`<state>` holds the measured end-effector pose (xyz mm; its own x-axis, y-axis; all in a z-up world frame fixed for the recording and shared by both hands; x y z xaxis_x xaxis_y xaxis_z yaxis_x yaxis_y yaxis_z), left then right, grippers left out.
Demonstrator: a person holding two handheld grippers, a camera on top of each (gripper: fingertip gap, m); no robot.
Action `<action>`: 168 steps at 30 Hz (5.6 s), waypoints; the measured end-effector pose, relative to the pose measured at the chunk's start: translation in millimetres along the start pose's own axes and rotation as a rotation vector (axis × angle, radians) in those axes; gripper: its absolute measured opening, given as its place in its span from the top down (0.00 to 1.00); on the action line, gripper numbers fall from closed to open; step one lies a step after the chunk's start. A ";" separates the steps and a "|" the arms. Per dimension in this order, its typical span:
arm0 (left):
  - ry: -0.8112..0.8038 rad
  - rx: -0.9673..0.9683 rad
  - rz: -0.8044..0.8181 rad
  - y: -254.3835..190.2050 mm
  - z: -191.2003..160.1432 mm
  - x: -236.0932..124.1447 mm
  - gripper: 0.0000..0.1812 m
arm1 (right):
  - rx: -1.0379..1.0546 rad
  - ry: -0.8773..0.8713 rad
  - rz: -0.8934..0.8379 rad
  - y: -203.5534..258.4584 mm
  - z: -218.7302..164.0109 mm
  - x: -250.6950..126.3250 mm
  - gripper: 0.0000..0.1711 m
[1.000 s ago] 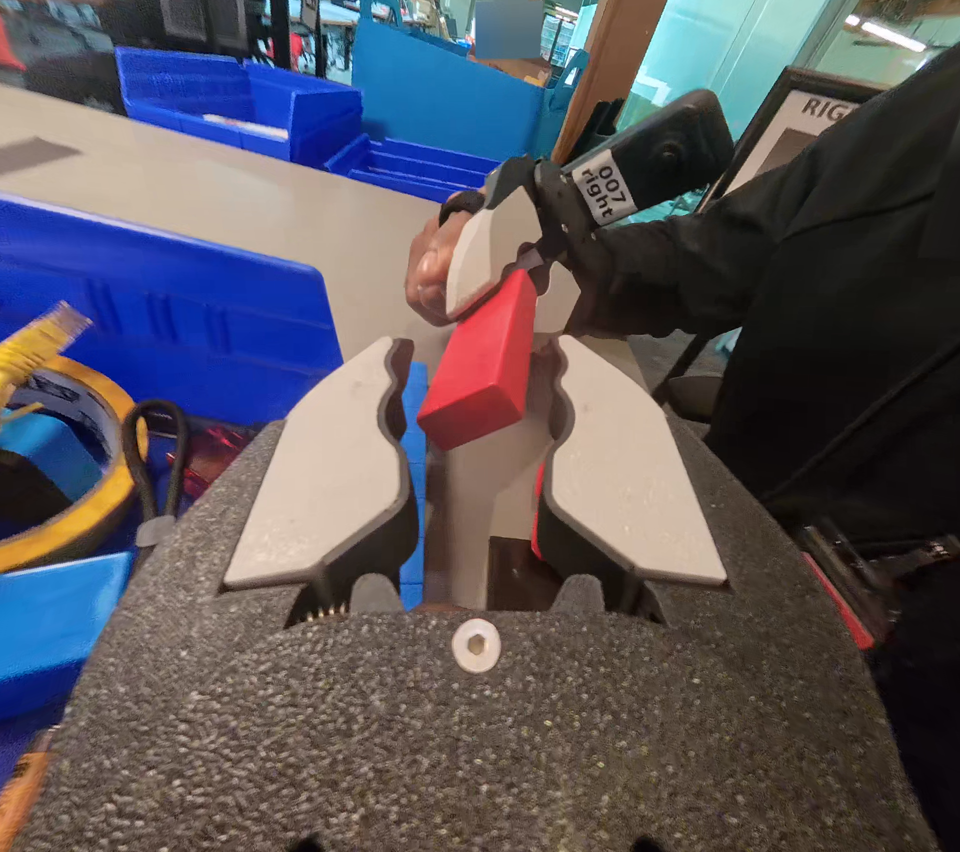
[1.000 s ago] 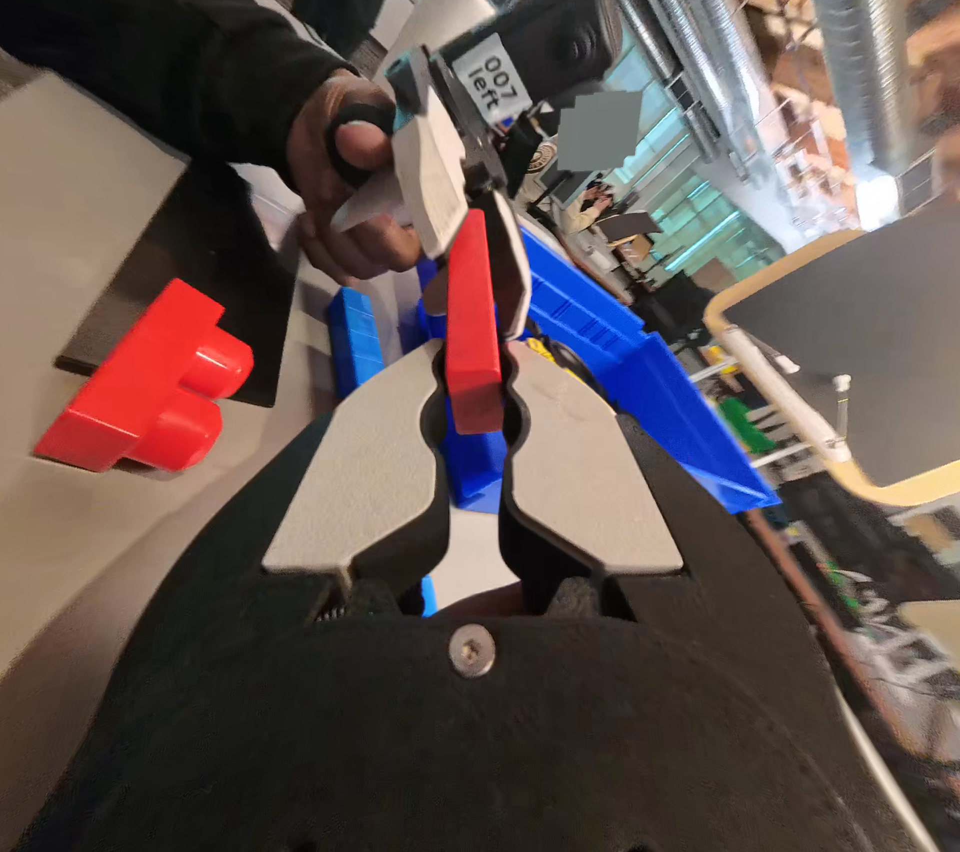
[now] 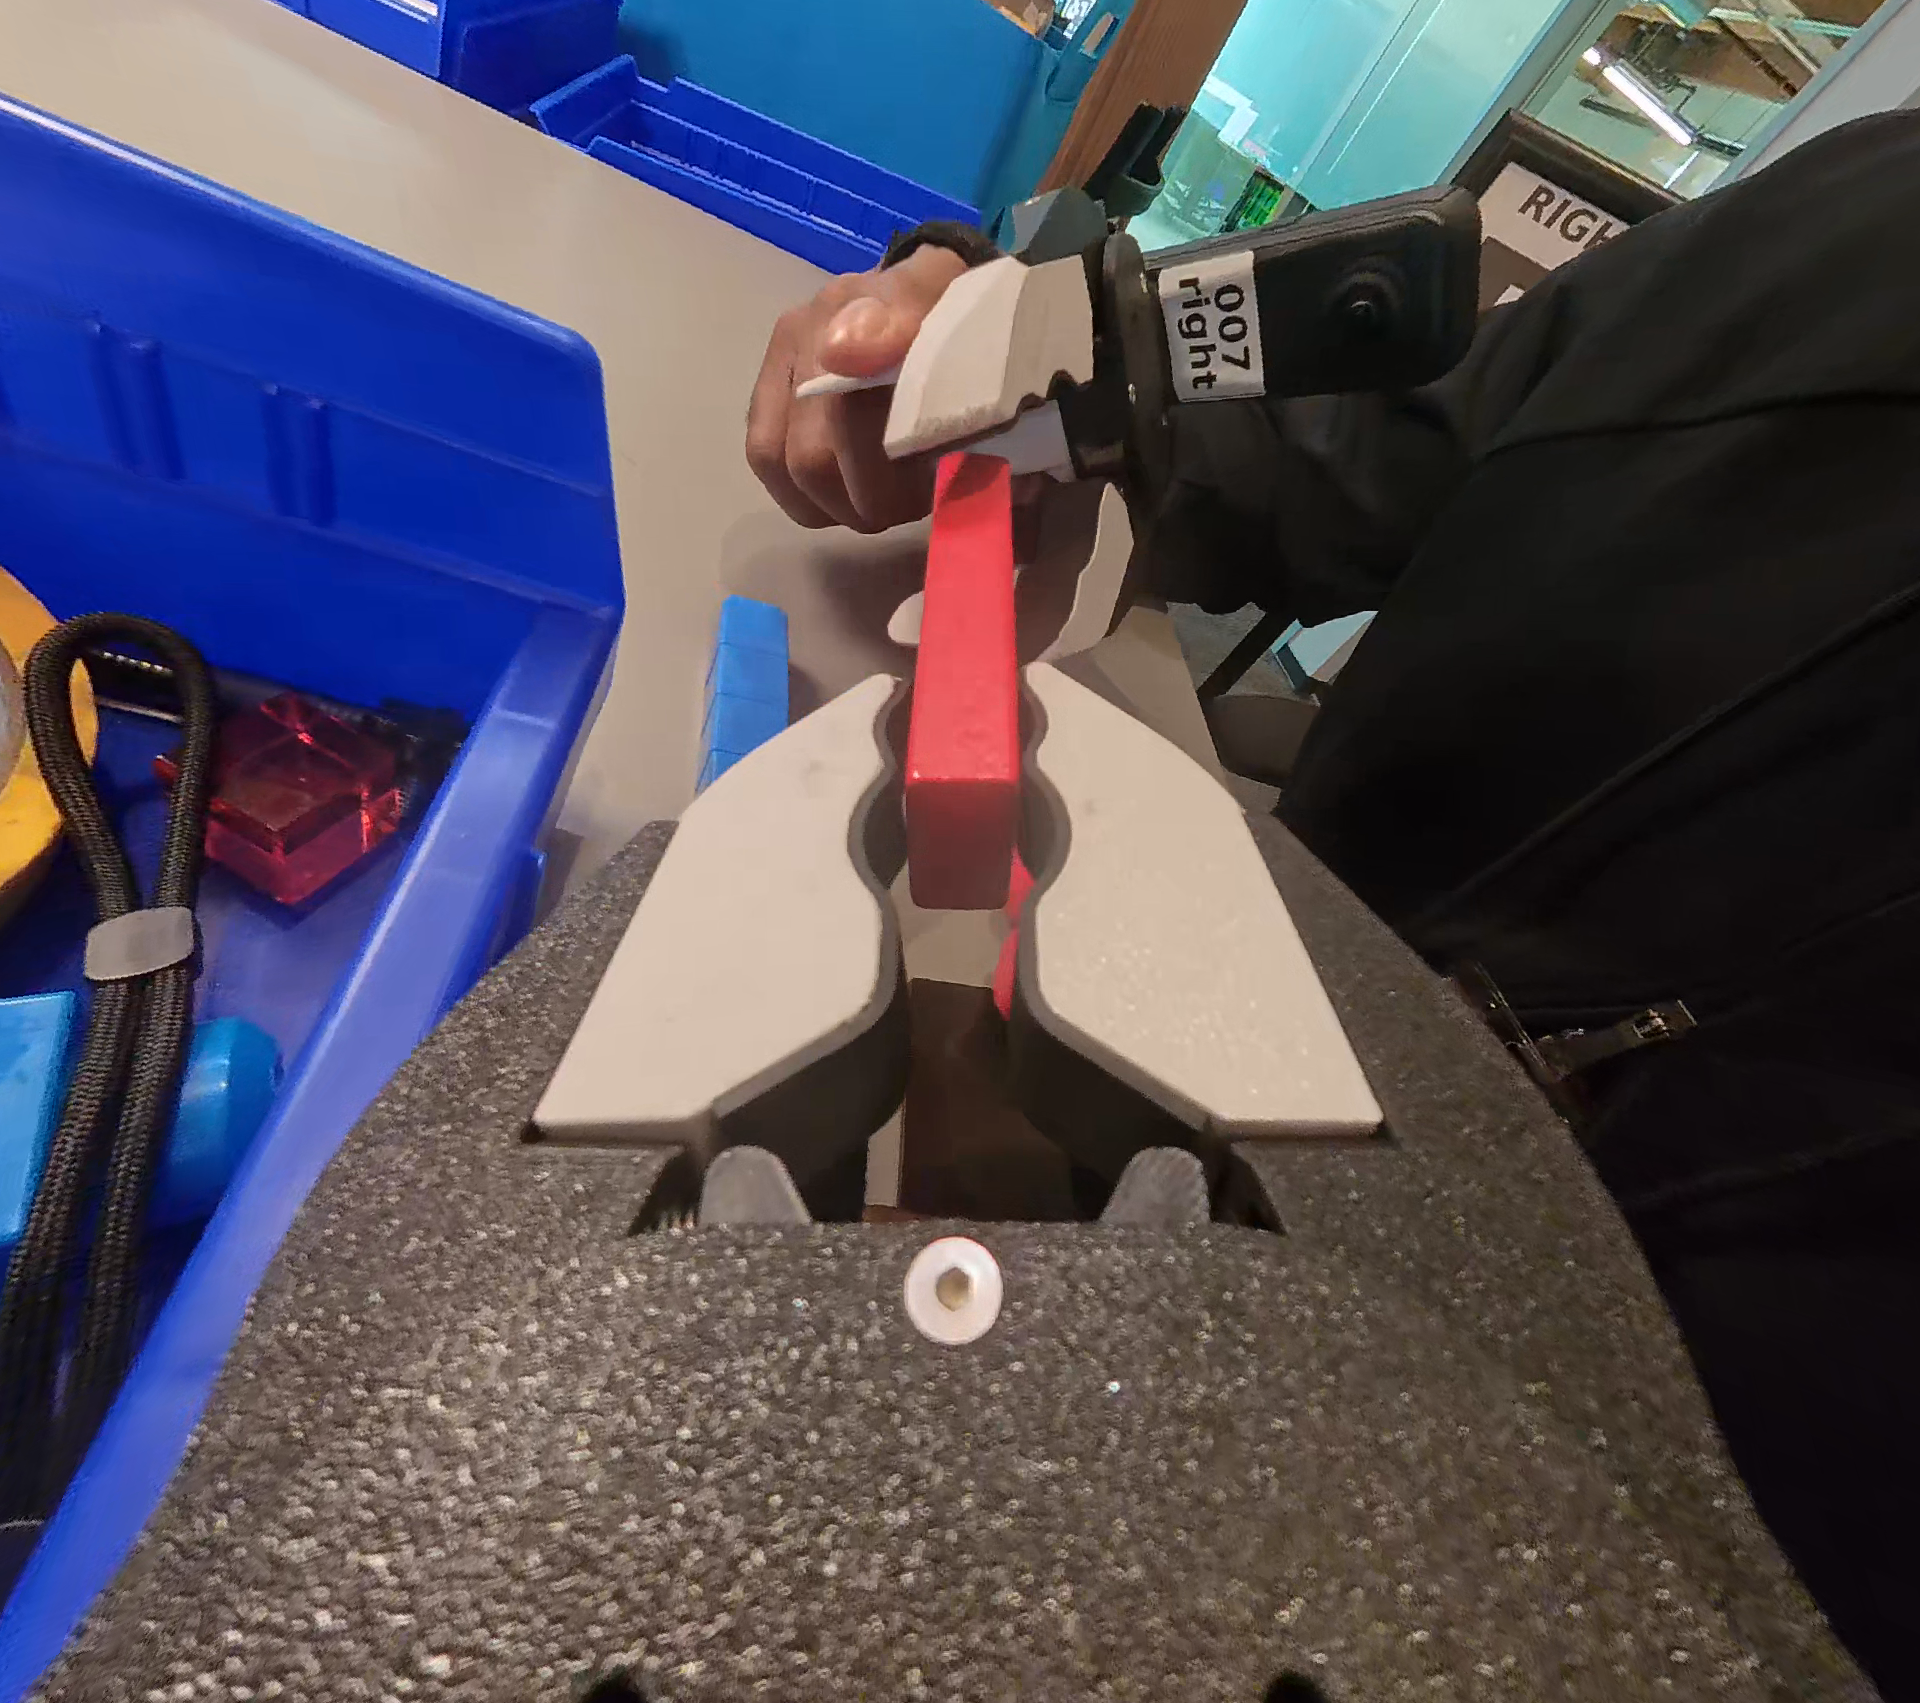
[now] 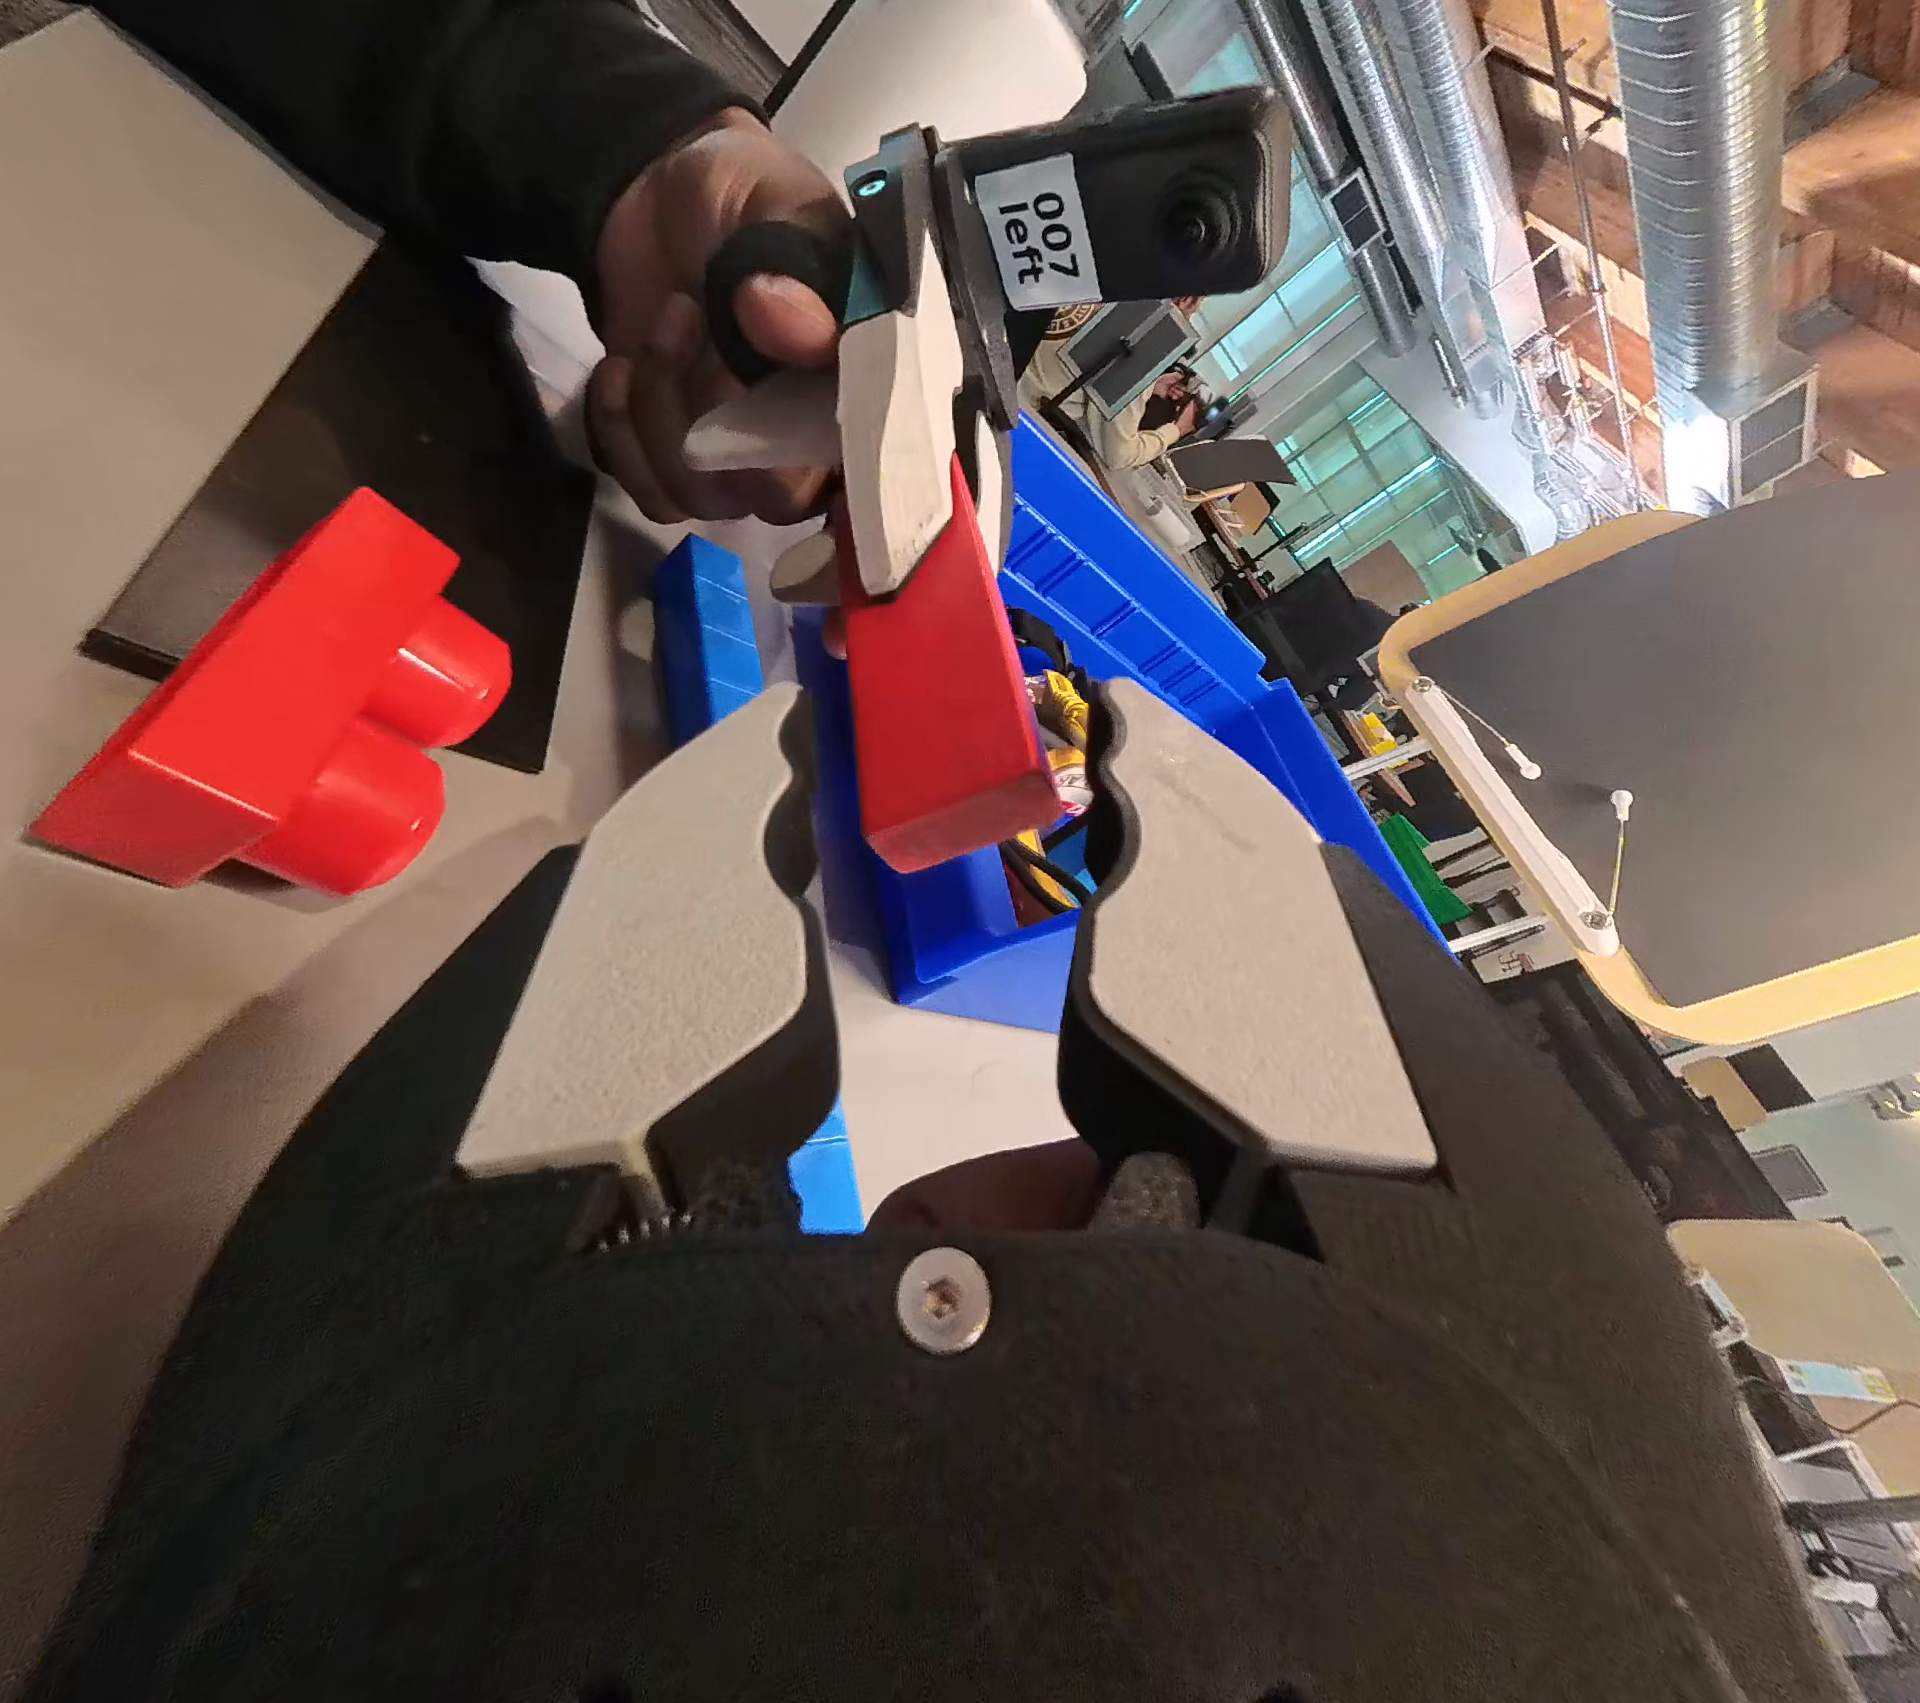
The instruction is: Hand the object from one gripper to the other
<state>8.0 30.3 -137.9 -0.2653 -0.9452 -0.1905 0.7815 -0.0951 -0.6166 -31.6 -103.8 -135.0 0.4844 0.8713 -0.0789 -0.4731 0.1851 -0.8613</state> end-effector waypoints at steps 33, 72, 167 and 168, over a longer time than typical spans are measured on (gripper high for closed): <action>-0.408 0.170 0.039 -26.3 26.5 5.4 0.90 | 0.283 0.033 -0.300 -19.3 14.7 12.6 0.78; -0.054 1.304 0.733 -22.6 1.9 20.0 0.73 | -0.028 -0.105 -0.178 -16.2 40.1 -10.6 0.91; -0.229 0.750 0.494 -26.8 26.0 -4.8 0.66 | 0.790 -0.121 0.065 -39.6 -3.3 -12.1 0.90; -0.242 0.807 0.497 -29.8 25.4 -4.4 0.66 | 0.897 -0.163 0.105 -39.9 -4.5 -11.5 0.90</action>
<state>0.2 29.4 -99.3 0.2517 -0.9652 -0.0702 0.9483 0.2315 0.2170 -15.0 -123.3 -102.0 0.3290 0.9443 -0.0042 -0.9358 0.3255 -0.1354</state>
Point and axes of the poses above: each gripper's, where its closed fingertips meet, x out along the fingers, z out of its top, y = z × x across the jaws, the point moved 7 cm from there along -x, back along the fingers, and after that the axes turned 13 degrees about -x, right-handed, at the moved point
